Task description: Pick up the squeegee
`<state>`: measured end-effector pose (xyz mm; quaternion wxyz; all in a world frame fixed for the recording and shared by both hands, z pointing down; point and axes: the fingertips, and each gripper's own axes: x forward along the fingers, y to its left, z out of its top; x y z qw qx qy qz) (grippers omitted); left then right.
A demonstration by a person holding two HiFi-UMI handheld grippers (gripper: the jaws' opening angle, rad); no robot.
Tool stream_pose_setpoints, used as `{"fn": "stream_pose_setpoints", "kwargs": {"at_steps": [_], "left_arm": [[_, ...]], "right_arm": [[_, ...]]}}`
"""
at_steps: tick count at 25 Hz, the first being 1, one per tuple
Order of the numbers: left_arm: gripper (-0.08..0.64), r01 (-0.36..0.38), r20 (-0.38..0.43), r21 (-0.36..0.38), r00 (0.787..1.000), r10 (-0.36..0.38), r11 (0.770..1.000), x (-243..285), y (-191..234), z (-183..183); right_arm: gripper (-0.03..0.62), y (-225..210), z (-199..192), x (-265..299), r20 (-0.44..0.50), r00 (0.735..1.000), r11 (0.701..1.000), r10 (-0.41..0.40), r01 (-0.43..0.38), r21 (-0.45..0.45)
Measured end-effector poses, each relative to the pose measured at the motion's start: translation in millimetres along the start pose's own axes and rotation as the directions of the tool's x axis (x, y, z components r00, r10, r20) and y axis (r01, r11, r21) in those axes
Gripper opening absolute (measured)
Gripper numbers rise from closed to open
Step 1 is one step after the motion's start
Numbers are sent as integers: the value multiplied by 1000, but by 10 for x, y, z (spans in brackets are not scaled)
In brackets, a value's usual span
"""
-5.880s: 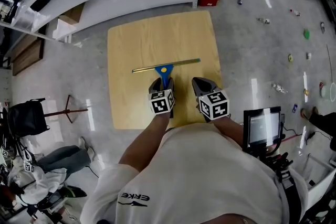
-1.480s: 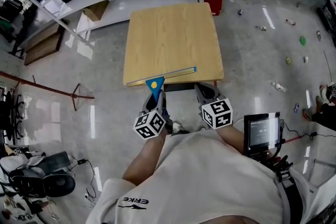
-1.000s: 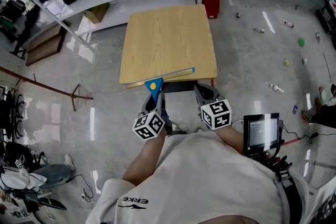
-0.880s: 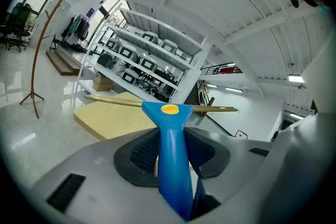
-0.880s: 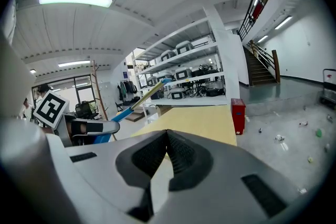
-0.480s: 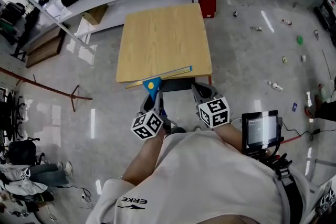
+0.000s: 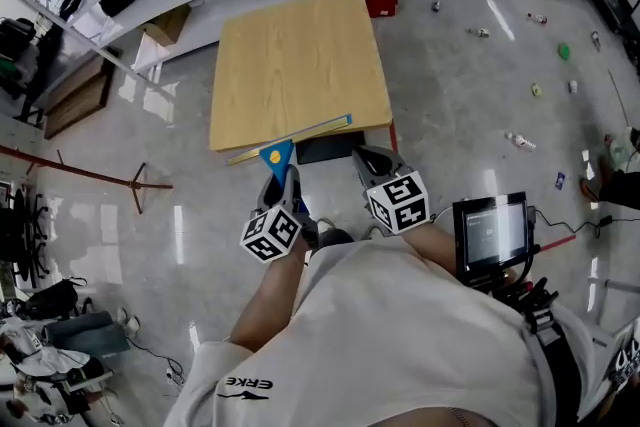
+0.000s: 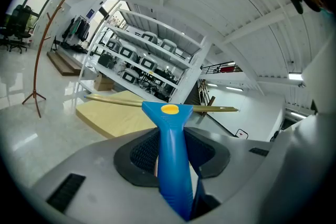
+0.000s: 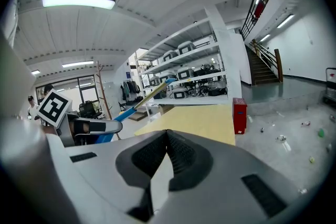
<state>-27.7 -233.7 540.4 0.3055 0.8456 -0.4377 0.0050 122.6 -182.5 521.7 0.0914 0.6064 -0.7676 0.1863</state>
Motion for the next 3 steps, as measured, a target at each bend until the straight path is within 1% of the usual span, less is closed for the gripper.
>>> {"fn": "stream_pose_setpoints", "kwargs": {"at_steps": [3], "left_arm": [[132, -1, 0, -2, 1000, 1, 1000, -12, -25, -15]], "right_arm": [[2, 1, -3, -28, 0, 1000, 1000, 3, -3, -2]]}}
